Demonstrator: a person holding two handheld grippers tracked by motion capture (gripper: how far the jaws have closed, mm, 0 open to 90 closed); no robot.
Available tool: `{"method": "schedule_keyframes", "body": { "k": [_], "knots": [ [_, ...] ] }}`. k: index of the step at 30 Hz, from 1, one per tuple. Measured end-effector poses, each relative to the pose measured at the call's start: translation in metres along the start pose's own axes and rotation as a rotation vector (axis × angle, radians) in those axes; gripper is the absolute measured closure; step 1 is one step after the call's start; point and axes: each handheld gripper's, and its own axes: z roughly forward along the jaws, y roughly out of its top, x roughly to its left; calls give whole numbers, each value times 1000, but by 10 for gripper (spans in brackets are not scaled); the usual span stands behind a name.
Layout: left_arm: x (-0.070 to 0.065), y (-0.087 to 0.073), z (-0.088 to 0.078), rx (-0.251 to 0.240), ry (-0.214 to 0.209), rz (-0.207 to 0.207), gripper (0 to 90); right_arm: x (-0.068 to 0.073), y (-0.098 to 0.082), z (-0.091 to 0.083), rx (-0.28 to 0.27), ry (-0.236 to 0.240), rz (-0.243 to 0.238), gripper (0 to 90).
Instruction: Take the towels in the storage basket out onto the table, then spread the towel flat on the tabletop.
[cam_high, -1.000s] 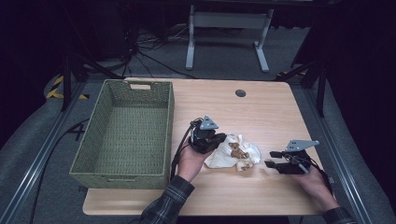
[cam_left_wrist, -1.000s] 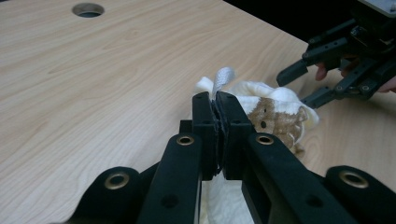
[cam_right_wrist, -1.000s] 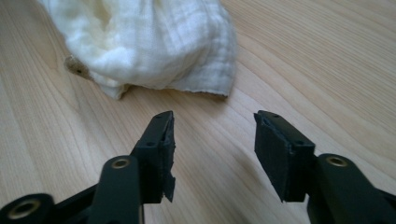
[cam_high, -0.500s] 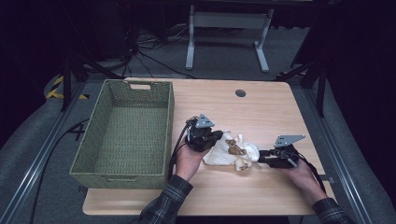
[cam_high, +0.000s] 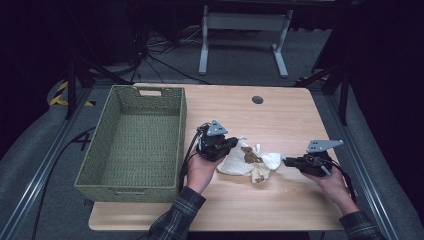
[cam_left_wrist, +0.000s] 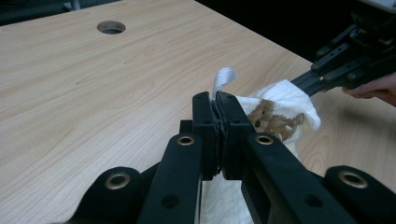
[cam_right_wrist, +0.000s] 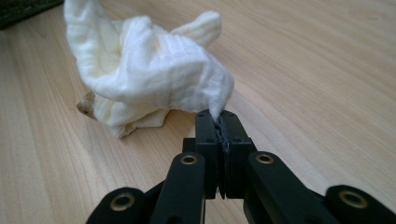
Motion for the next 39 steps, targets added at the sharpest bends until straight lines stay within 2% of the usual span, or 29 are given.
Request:
{"method": "schedule_keyframes", "body": {
  "k": [4,10,11,12,13,17,18,19,20,22,25,28,31,34,36,39],
  "knots": [
    [0,1,-1,-8,11,-1,875,-2,1,-11,-14,-12,-8,883],
    [1,5,-1,-11,42,-1,875,-3,5,-21,-40,-5,-12,883],
    [2,6,0,-17,54,-3,875,-4,7,-22,-41,-4,-15,883],
    [4,9,3,-13,82,-5,874,-6,10,-22,-41,-9,-19,883],
    [4,9,3,-13,82,-5,874,-6,10,-22,-41,-9,-19,883],
    [11,14,10,-10,146,-11,874,-14,13,-21,-36,-19,-15,883],
    [12,14,12,-16,154,-26,875,-18,14,-20,-36,-23,-14,883],
    [16,16,17,-21,182,-42,875,-22,16,-18,-29,-28,-6,883],
    [18,16,21,-14,204,-46,874,-25,17,-16,-23,-29,-4,883],
    [20,16,23,-12,214,-44,874,-29,18,-14,-21,-38,-6,883],
    [31,14,39,7,257,-57,874,-40,21,-7,-3,-46,7,882],
    [40,9,50,28,290,-82,874,-50,22,1,16,-53,13,881],
    [46,5,56,42,296,-101,874,-55,23,6,25,-63,19,880],
    [57,-2,68,93,332,-111,874,-64,21,18,34,-73,35,878],
    [62,-6,74,103,335,-127,873,-68,20,23,38,-83,41,868],
    [63,-9,77,125,342,-140,866,-69,19,26,35,-91,48,821]
  ]
}}
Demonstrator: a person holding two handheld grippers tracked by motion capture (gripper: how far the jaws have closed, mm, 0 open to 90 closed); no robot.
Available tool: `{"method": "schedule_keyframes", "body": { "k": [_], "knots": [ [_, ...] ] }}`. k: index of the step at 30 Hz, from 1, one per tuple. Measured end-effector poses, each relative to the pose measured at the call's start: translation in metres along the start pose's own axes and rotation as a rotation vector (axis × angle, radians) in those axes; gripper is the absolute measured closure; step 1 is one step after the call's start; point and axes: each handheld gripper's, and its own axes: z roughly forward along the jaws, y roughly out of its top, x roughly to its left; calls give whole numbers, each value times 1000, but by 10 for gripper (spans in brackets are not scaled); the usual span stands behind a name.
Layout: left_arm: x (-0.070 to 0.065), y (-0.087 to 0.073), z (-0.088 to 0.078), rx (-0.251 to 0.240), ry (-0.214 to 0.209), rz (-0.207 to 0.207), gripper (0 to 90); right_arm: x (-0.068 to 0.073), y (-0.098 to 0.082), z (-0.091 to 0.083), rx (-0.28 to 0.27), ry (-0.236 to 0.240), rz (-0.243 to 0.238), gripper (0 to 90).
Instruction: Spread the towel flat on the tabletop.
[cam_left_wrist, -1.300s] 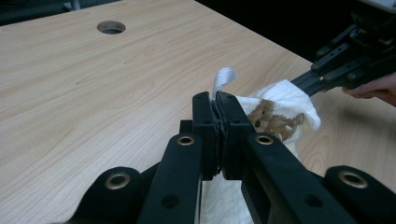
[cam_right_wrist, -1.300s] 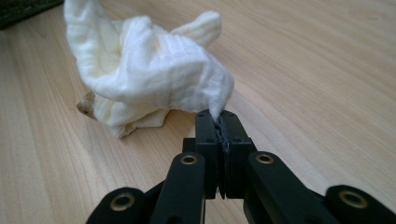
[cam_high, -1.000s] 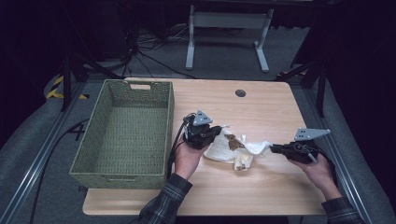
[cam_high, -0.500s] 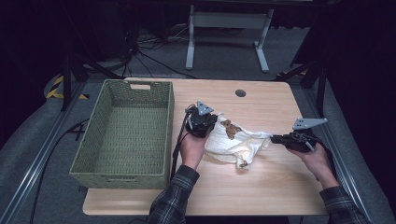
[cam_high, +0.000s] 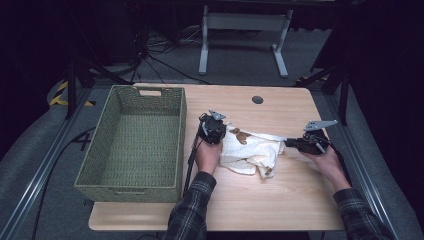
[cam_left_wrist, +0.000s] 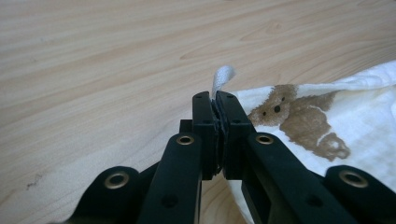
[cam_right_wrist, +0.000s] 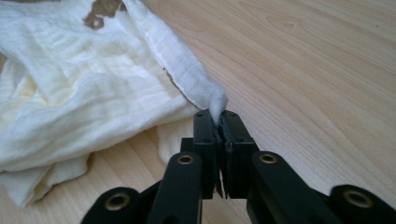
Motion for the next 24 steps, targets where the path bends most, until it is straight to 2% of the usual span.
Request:
{"method": "schedule_keyframes", "body": {
  "k": [1,5,6,7,8,10,11,13,14,15,17,18,21,22,24],
  "knots": [
    [0,-1,1,-1,0,2,819,1,0,-1,0,-1,1,797],
    [-5,-2,-4,1,-18,19,739,3,1,-5,-8,7,8,775],
    [-7,-2,-6,-2,-38,16,739,5,1,-7,-10,8,10,773],
    [-9,-3,-9,-4,-52,18,704,9,1,-10,-3,27,8,760],
    [-14,-4,-13,-3,-72,40,698,11,1,-11,-2,31,6,761],
    [-16,-5,-16,-1,-86,49,686,17,-2,-14,-6,40,-5,769],
    [-21,-7,-21,-3,-113,62,685,20,-3,-14,-4,46,-2,779],
    [-23,-8,-23,6,-123,73,678,22,-4,-14,2,50,-6,782],
    [-28,-11,-27,10,-154,83,673,25,-6,-12,10,66,-2,794],
    [-28,-11,-27,10,-154,83,671,25,-6,-12,10,66,-2,794],
    [-34,-16,-34,23,-196,104,660,30,-7,-8,34,80,-18,799],
    [-36,-18,-36,29,-205,123,656,32,-7,-6,36,80,-21,799],
    [-40,-23,-40,31,-224,139,652,35,-7,-2,46,76,-39,798],
    [-44,-27,-44,31,-258,141,650,36,-8,3,47,74,-45,794],
    [-48,-32,-49,25,-279,150,650,36,-9,6,58,66,-49,783]
  ]
}}
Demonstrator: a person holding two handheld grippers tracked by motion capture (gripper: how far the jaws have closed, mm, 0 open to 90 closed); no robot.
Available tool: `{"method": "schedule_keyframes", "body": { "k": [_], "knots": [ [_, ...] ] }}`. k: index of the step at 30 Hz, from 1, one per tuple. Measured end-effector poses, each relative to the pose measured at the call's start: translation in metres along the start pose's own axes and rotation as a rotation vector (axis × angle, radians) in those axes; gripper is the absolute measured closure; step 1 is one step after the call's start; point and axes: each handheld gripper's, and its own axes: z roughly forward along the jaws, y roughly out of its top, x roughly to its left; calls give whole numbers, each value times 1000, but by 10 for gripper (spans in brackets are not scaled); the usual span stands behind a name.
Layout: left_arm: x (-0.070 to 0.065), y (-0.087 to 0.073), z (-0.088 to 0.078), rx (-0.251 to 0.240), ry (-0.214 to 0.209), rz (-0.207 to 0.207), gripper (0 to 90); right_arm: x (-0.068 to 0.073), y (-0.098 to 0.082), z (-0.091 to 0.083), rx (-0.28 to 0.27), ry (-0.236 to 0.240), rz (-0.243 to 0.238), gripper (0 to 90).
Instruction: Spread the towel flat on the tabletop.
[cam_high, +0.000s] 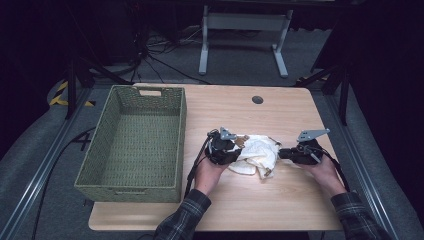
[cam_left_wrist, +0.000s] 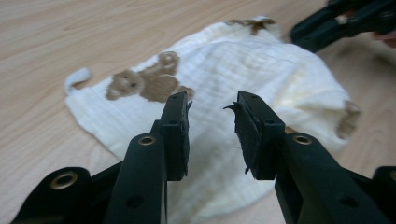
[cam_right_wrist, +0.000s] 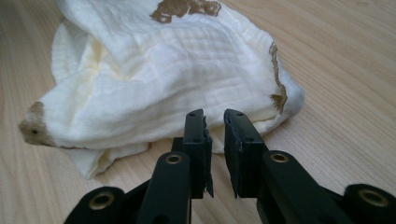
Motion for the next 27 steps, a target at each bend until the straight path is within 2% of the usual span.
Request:
{"method": "schedule_keyframes", "body": {
  "k": [7,9,13,14,15,18,21,22,23,27],
  "knots": [
    [-17,-10,0,19,-49,49,652,1,-1,11,26,-8,-13,727],
    [-20,-12,4,43,-61,70,652,1,-2,13,32,-15,-19,727],
    [-28,-16,17,76,-94,89,651,1,-4,13,24,-41,-28,828],
    [-29,-16,19,80,-93,110,651,1,-4,12,27,-48,-30,845],
    [-29,-16,19,80,-93,110,651,1,-4,12,27,-48,-30,845],
    [-33,-19,29,121,-101,115,646,-2,-6,9,26,-48,-16,870],
    [-33,-21,33,126,-100,123,644,-4,-7,6,24,-42,-5,871],
    [-33,-21,33,148,-95,127,640,-7,-7,0,16,-44,2,870],
    [-33,-21,35,141,-95,129,640,-8,-6,-3,10,-47,4,870],
    [-31,-23,38,173,-89,118,640,-13,-4,-13,-19,-68,8,871]
  ]
}}
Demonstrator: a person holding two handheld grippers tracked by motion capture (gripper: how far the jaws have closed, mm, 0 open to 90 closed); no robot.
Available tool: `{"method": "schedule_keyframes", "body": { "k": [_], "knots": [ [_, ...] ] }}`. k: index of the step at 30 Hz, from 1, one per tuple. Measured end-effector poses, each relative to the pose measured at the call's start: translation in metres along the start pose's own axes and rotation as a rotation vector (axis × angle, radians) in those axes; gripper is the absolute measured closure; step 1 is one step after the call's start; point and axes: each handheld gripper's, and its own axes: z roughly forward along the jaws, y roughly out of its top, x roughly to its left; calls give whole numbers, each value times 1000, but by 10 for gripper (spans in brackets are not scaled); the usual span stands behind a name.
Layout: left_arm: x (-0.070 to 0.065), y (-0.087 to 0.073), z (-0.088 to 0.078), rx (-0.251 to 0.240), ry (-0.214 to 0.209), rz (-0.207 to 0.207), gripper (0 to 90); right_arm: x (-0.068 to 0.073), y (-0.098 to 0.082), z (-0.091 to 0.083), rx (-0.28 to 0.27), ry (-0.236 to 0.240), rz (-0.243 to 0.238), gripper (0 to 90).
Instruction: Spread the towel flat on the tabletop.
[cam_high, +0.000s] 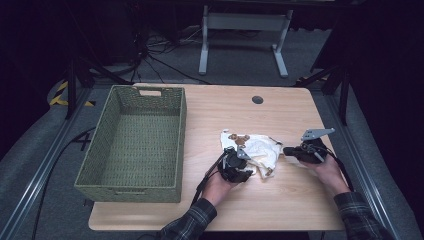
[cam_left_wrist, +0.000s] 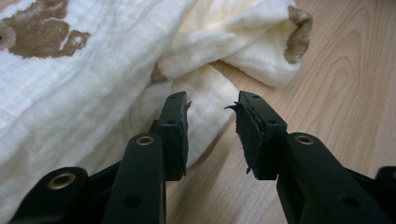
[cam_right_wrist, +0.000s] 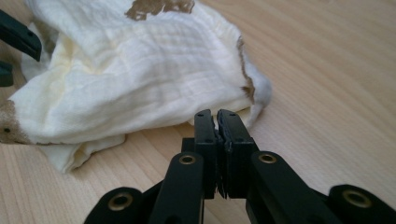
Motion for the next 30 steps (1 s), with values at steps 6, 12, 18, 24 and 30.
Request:
{"method": "schedule_keyframes", "body": {
  "k": [6,12,18,24,30],
  "knots": [
    [2,-1,2,8,-7,-8,640,-17,8,-11,-18,-58,9,873],
    [3,-1,1,10,-14,-11,642,-37,11,-10,-12,-106,30,874],
    [3,-2,0,17,-17,-17,642,-59,9,-4,14,-184,77,874],
    [3,-2,1,12,-18,-20,640,-69,3,-4,11,-224,125,790],
    [3,0,-2,3,-15,-14,626,-52,3,-18,-41,-154,103,742]
  ]
}}
